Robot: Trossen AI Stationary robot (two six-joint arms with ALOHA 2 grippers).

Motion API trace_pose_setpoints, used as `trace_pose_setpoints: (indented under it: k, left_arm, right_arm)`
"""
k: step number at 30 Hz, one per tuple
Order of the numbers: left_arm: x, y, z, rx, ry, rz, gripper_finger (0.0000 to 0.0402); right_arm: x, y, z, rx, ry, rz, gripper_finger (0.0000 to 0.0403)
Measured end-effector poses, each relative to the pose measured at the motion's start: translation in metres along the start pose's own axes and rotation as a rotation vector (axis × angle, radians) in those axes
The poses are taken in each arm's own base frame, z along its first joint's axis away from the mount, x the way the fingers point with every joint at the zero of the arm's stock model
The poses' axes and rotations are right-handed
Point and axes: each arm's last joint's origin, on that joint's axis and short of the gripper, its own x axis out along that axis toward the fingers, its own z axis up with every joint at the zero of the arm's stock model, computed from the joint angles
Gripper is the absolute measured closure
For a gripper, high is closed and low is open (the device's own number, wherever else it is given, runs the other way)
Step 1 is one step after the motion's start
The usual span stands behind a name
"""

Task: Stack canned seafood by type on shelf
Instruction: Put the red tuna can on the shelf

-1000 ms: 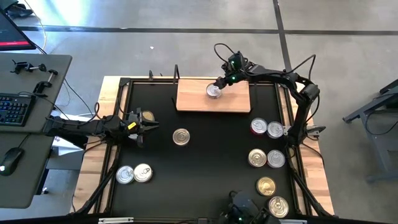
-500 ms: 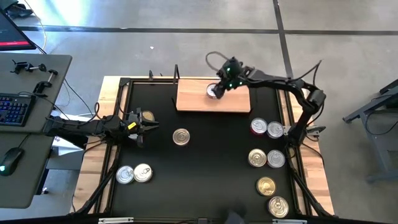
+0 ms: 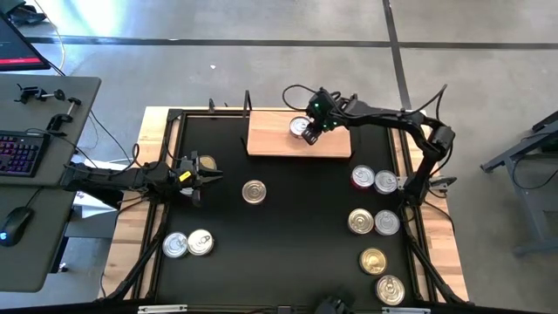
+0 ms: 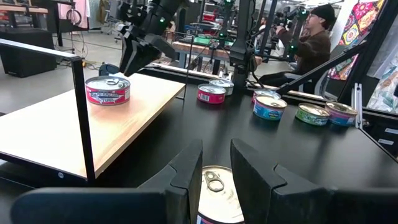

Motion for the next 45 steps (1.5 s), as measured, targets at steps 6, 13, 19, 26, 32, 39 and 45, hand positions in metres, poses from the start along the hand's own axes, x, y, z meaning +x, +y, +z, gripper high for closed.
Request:
trace_pose_setpoints:
  k: [6, 13, 19, 26, 32, 39, 45]
  left_arm:
    - [0.0, 0.0, 0.0, 0.0, 0.0, 0.0, 0.0326]
    - [0.0, 0.0, 0.0, 0.0, 0.0, 0.0, 0.0326]
    - [0.0, 0.0, 0.0, 0.0, 0.0, 0.0, 0.0326]
    - [0.0, 0.0, 0.0, 0.0, -0.001, 0.0, 0.0326]
    - [0.0, 0.0, 0.0, 0.001, 0.0, 0.0, 0.0326]
    - [0.0, 0.0, 0.0, 0.001, 0.0, 0.0, 0.0326]
    - [0.0, 0.0, 0.0, 0.001, 0.0, 0.0, 0.0326]
  right_arm:
    - [0.008, -0.004, 0.001, 0.004, -0.007, 0.068, 0.0277]
    - [0.01, 0.0, 0.001, -0.006, -0.005, 0.106, 0.0277]
    - [0.011, -0.012, 0.001, 0.022, -0.007, 0.019, 0.0277]
    - [0.01, -0.023, 0.005, 0.02, -0.049, -0.184, 0.0277]
    - [0.01, -0.01, 0.009, -0.006, -0.094, -0.033, 0.0277]
    - [0.01, 0.0, 0.002, 0.085, -0.029, -0.029, 0.0279]
    - [0.016, -0.001, 0.001, 0.087, -0.027, -0.069, 0.0299]
